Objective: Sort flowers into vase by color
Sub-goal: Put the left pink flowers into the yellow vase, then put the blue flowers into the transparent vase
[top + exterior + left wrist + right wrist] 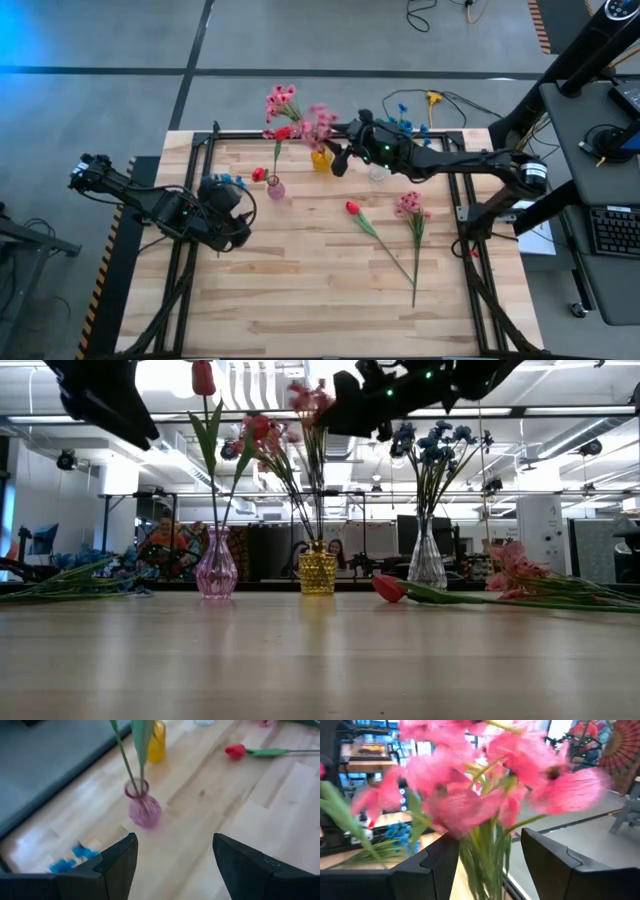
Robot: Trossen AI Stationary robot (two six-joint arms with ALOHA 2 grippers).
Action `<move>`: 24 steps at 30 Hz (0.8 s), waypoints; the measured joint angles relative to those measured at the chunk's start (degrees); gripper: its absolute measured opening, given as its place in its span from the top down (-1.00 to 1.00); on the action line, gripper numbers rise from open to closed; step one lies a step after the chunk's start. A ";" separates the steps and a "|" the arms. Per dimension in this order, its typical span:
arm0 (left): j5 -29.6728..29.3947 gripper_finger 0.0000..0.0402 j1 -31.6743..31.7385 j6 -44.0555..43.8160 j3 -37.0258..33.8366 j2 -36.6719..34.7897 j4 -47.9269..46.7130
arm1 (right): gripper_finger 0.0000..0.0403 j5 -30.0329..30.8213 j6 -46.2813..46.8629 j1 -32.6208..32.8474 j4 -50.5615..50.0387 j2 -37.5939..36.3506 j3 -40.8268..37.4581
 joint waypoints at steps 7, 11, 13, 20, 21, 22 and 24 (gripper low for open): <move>6.17 -0.20 -0.02 -5.40 0.00 1.07 -1.56 | -0.02 0.00 -0.53 2.67 -6.33 -5.52 0.00; 12.68 -0.20 -0.02 -9.87 0.00 2.12 -3.64 | -0.02 0.02 -0.02 3.86 -10.87 -8.90 0.00; 16.35 -0.20 -0.05 -12.85 0.00 2.88 -5.24 | -0.02 0.01 0.78 4.21 -13.19 -10.42 0.00; 24.57 -0.20 -0.39 -22.85 0.00 7.53 -10.59 | -0.02 0.04 1.94 5.46 -19.91 -14.21 0.00; 24.88 -0.20 -0.48 -24.29 0.00 8.38 -10.92 | -0.02 0.07 2.27 5.72 -20.61 -14.50 0.00; 24.89 -0.20 -0.64 -25.70 0.00 9.30 -11.16 | -0.02 0.02 2.56 5.91 -21.33 -14.79 0.00; 24.90 -0.20 -0.76 -28.62 0.00 11.32 -11.93 | -0.02 0.02 2.82 6.45 -22.40 -15.14 0.00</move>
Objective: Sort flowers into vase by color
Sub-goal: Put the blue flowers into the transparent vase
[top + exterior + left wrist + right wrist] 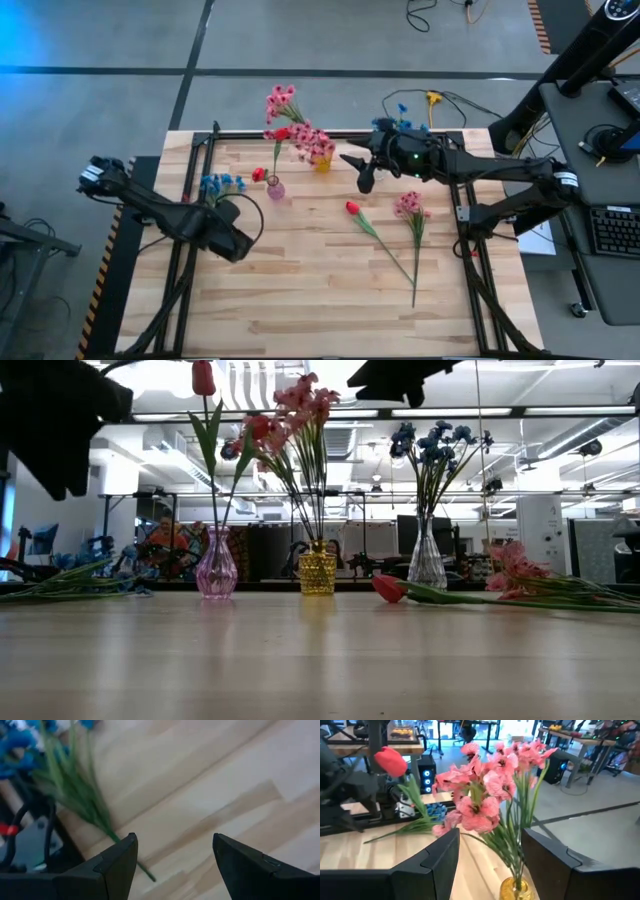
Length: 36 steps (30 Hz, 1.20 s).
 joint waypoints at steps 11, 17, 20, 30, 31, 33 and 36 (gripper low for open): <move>2.34 -0.20 0.85 -14.55 -1.29 10.44 -7.96 | -0.02 -0.02 -0.20 1.98 -0.59 -0.13 0.00; 0.03 -0.20 3.35 -15.02 -4.83 12.09 -4.15 | -0.02 -0.02 0.52 2.20 -0.57 -0.13 0.00; -0.13 -0.18 5.12 -14.63 -8.78 11.45 -0.01 | -0.02 -0.07 0.56 2.62 -0.58 -0.13 0.00; -3.56 -0.05 8.92 -15.06 -11.21 11.58 1.51 | -0.02 -0.05 0.34 2.84 -0.16 -0.24 0.00; -3.23 -0.05 9.16 -15.26 -11.27 11.59 1.42 | -0.02 -0.08 0.34 2.84 -0.19 -0.36 0.00; -2.63 -0.05 9.34 -15.59 -11.47 11.66 1.68 | -0.02 -0.07 0.33 2.84 -0.12 -0.55 0.00; -1.57 -0.05 9.60 -16.17 -11.63 11.89 2.22 | -0.02 -0.08 0.17 2.84 -0.12 -0.83 0.00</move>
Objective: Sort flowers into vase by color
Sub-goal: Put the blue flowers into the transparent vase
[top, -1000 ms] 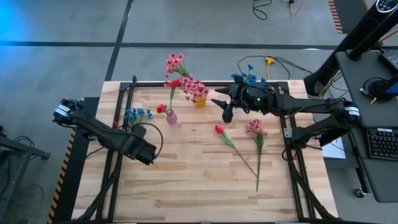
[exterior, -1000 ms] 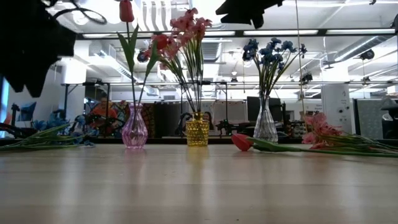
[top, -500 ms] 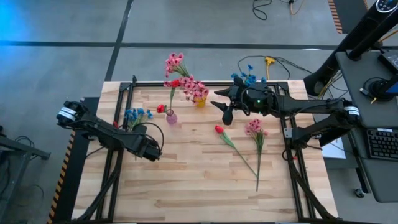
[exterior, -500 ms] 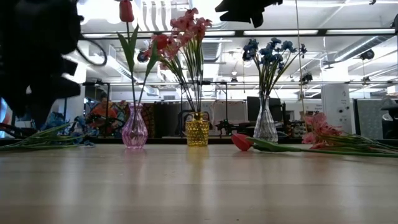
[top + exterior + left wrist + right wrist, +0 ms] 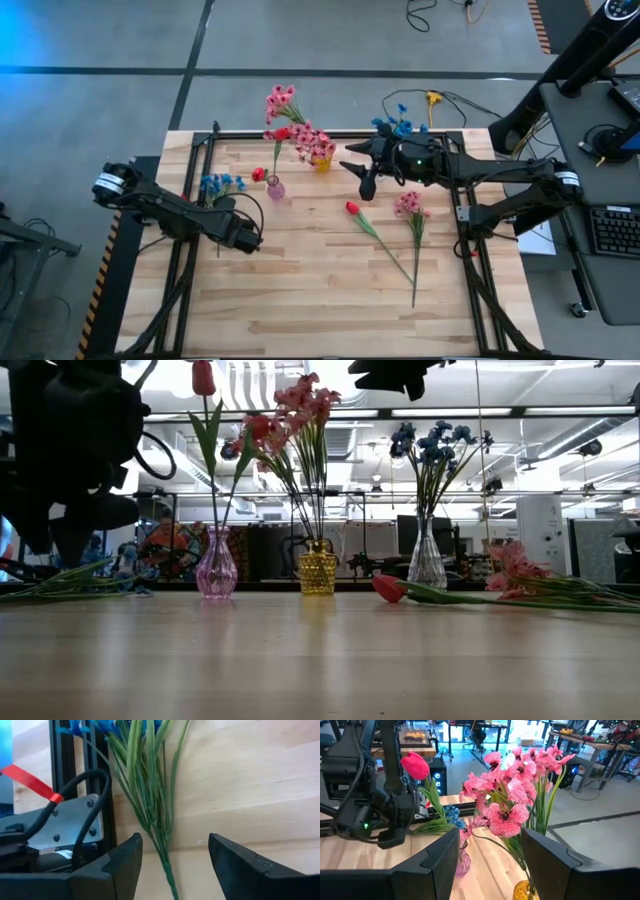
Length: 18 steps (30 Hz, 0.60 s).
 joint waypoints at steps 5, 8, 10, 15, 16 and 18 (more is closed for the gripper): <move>0.06 -0.04 0.30 -1.17 0.00 0.74 1.67 | -0.02 0.01 -0.30 0.00 0.11 0.00 0.00; 0.99 -0.04 1.29 -1.76 -0.01 2.51 1.37 | -0.02 0.00 -0.43 0.00 0.25 0.00 0.00; 1.92 -0.04 2.41 -1.44 -0.27 4.31 1.09 | -0.02 -0.04 -0.72 0.17 0.22 0.00 0.00; 3.20 -0.04 5.68 0.17 -0.79 8.83 1.18 | -0.02 -0.22 -1.46 0.63 0.37 0.00 0.00; 3.23 -0.04 6.20 0.67 -0.79 9.59 1.35 | -0.02 -0.22 -1.63 0.85 0.37 0.00 0.00; 3.23 -0.04 7.17 2.04 -0.74 10.84 1.57 | -0.02 -0.21 -1.96 1.21 0.35 0.00 0.00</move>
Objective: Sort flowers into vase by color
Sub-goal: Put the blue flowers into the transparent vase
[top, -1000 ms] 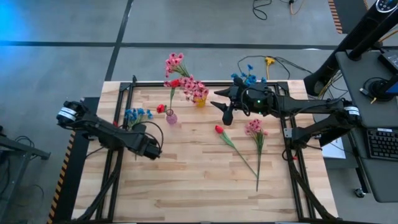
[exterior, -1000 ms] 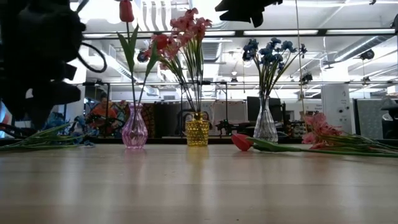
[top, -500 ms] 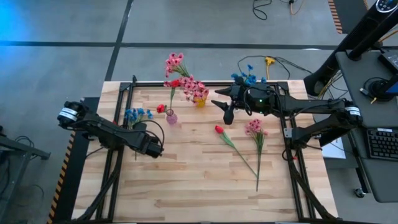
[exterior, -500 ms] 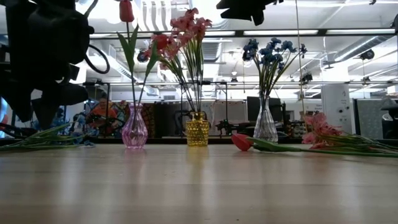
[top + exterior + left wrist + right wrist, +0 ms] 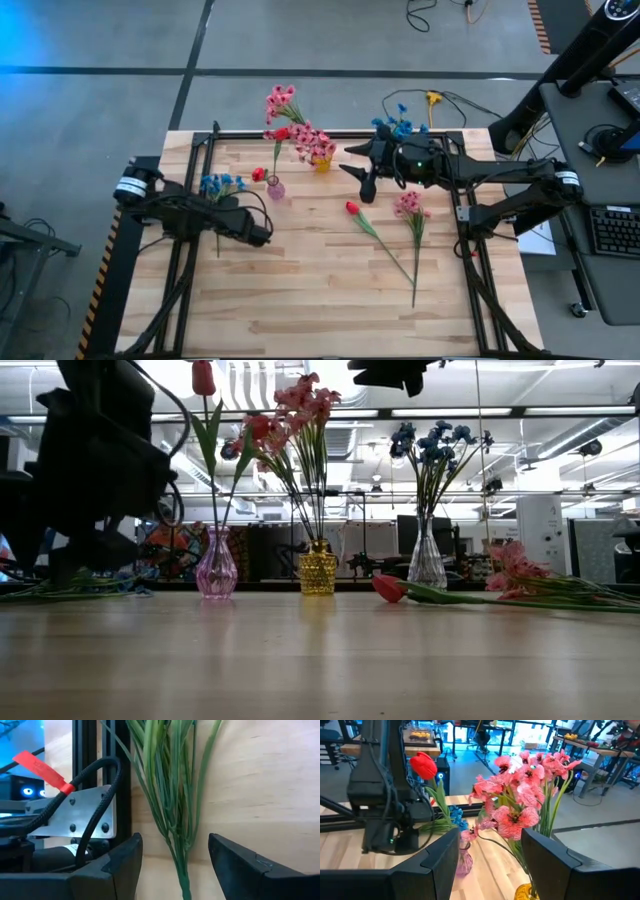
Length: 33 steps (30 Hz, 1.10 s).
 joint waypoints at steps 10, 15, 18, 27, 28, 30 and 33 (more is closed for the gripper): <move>-0.11 0.05 4.50 4.84 -0.65 3.41 4.10 | -0.02 -0.01 -1.53 2.11 -0.39 0.00 0.00; -0.22 0.31 5.96 6.14 -1.42 3.95 6.29 | -0.02 0.01 -1.69 3.07 -0.44 0.00 0.00; -0.26 0.49 6.03 6.27 -1.53 3.97 6.66 | -0.02 0.00 -1.76 3.65 -0.46 -0.02 0.00; -0.24 0.95 6.09 6.97 -1.73 4.08 6.41 | -0.02 0.04 -1.70 3.92 -0.48 -0.02 0.00; -0.24 0.97 6.09 6.97 -1.73 4.08 6.41 | -0.02 0.04 -1.71 3.92 -0.48 -0.02 0.00; -0.24 0.98 6.09 6.97 -1.79 4.08 6.39 | -0.02 0.04 -1.64 3.92 -0.49 -0.01 0.00; -0.24 0.99 6.09 6.97 -1.90 4.08 6.30 | -0.02 0.03 -1.67 3.92 -0.59 -0.01 0.00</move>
